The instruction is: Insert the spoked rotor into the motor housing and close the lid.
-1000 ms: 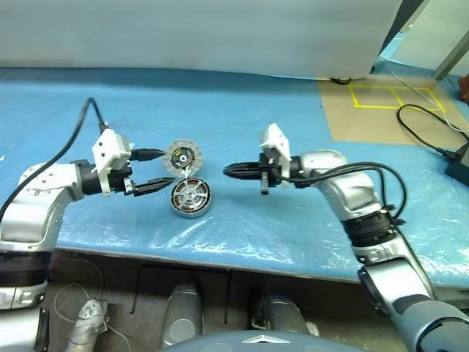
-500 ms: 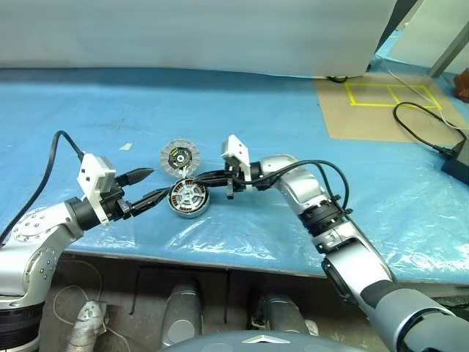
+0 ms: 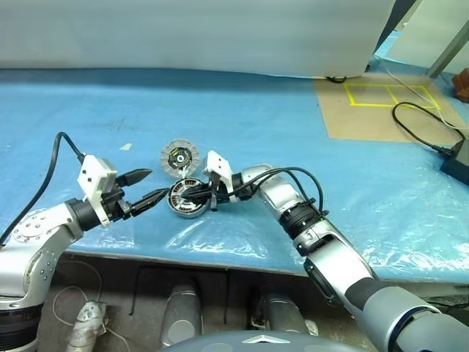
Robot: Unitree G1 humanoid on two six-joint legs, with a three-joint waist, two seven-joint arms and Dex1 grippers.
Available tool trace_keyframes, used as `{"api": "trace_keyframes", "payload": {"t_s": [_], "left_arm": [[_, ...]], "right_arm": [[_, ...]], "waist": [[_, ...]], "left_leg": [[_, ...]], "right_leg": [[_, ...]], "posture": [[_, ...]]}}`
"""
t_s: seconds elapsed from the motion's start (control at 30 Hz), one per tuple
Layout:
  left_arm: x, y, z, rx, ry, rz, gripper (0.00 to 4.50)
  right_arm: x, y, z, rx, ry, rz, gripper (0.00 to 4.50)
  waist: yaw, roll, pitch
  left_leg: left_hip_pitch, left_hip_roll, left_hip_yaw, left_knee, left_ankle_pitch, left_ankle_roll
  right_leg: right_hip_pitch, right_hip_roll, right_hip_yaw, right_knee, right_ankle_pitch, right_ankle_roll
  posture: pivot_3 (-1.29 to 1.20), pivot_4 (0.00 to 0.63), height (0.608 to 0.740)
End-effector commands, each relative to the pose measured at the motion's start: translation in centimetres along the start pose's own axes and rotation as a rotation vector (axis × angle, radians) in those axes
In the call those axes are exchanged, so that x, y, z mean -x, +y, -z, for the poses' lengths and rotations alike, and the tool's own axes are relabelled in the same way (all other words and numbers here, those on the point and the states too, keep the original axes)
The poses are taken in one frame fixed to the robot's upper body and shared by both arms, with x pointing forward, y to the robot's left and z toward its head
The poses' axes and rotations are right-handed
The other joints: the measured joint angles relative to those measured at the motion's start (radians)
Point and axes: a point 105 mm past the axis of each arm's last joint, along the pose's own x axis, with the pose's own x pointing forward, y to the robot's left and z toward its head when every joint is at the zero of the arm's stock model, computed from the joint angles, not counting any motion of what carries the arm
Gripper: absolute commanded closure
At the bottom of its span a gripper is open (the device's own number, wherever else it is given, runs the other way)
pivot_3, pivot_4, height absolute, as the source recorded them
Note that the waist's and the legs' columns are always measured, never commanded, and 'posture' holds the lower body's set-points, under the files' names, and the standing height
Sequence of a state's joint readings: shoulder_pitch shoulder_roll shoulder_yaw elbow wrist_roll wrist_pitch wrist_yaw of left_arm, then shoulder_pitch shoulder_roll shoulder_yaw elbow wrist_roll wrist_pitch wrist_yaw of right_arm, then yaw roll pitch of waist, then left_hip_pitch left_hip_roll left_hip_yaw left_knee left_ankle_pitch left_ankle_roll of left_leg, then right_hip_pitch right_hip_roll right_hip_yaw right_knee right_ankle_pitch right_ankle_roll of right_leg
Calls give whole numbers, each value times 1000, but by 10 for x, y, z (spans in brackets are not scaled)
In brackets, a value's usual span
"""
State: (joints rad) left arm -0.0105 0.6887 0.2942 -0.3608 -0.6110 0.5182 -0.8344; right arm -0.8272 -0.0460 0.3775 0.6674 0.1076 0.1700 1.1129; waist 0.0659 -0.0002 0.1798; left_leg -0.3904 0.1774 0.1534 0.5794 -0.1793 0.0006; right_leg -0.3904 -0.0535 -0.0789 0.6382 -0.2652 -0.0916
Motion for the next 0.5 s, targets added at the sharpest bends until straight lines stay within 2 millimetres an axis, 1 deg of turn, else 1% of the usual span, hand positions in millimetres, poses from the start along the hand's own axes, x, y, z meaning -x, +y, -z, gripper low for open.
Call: {"api": "trace_keyframes", "payload": {"t_s": [0.03,0.13,0.23,0.27,0.37,0.5], "left_arm": [[-6,-4,-6,-39,-21,28,831],[-11,-1,-8,-47,-26,29,831],[-14,1,-8,-53,-29,29,831],[-15,1,-8,-56,-30,30,831],[-18,1,-7,-66,-31,36,831],[-21,3,-9,-72,-39,33,831]], "right_arm": [[2,-4,10,-16,22,42,4500],[3,-4,15,-20,35,56,4500],[4,-11,18,20,58,120,4500],[5,-13,20,35,70,139,4500],[5,-11,23,60,94,139,4500],[10,-14,22,132,120,162,4500]], "waist": [[0,0,0],[0,0,0],[0,0,0],[0,0,0],[0,0,0],[0,0,0]], "left_leg": [[1,0,0,0,0,0],[5,0,0,0,0,0],[8,0,1,0,0,0],[8,0,1,0,0,0],[8,0,1,0,0,0],[8,-1,1,0,0,0]], "right_leg": [[1,0,0,0,0,0],[4,0,1,0,0,0],[6,0,1,0,0,0],[6,0,2,0,0,0],[6,0,2,0,0,0],[6,0,2,0,0,0]], "posture": [[0,150,740],[0,150,740],[0,150,740],[0,150,740],[0,150,740],[0,150,740]]}}
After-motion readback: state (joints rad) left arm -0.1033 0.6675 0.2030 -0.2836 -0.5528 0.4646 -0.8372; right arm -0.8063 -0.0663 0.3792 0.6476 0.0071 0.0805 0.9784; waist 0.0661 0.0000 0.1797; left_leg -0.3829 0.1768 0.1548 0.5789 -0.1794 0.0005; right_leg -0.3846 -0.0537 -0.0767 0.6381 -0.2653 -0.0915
